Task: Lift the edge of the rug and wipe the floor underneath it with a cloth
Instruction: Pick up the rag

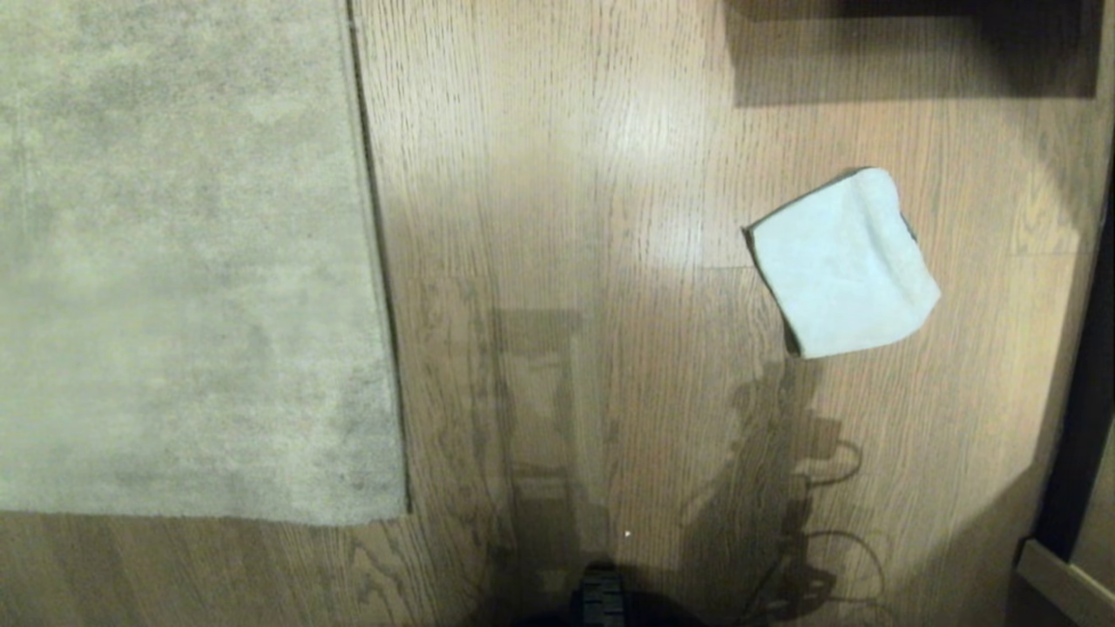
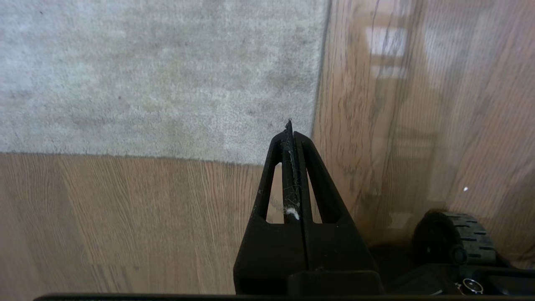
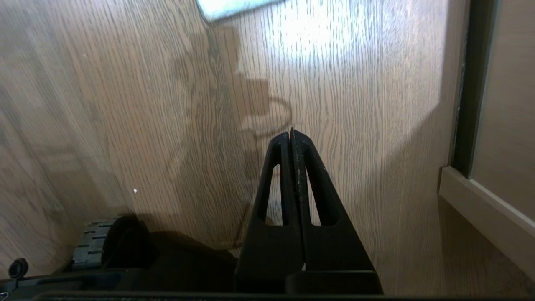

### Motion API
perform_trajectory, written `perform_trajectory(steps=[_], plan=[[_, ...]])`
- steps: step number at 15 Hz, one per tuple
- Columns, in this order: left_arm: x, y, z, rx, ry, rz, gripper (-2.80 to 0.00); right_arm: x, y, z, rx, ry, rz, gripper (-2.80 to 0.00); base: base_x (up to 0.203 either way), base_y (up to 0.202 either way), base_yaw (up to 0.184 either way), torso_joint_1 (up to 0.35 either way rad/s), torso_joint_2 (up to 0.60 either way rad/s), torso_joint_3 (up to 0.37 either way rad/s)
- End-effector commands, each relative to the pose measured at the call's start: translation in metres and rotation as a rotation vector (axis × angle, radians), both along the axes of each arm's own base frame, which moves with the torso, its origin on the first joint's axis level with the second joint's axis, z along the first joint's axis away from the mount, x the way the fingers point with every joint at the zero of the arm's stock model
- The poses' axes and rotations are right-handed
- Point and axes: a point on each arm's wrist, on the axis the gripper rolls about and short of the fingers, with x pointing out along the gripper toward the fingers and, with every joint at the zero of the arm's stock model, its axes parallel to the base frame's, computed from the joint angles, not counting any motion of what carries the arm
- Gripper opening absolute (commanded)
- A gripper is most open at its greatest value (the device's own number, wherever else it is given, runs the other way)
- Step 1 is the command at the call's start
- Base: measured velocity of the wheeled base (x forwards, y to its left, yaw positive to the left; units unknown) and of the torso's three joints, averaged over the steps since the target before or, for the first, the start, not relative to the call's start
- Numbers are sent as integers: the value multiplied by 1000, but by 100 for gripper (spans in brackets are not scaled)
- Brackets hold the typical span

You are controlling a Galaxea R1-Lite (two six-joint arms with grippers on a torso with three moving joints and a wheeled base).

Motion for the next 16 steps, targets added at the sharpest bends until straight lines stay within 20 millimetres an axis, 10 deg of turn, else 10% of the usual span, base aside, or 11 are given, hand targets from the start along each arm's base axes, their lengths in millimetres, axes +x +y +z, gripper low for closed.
perform_trajectory(steps=[1,16], plan=[[0,0,0,-1,0,1,-280,0,0,0,0,1,0,-280,0,0,0,5,5,-129],[0,0,0,3,0,1,-280,0,0,0,0,0,0,-280,0,0,0,1,0,-7]])
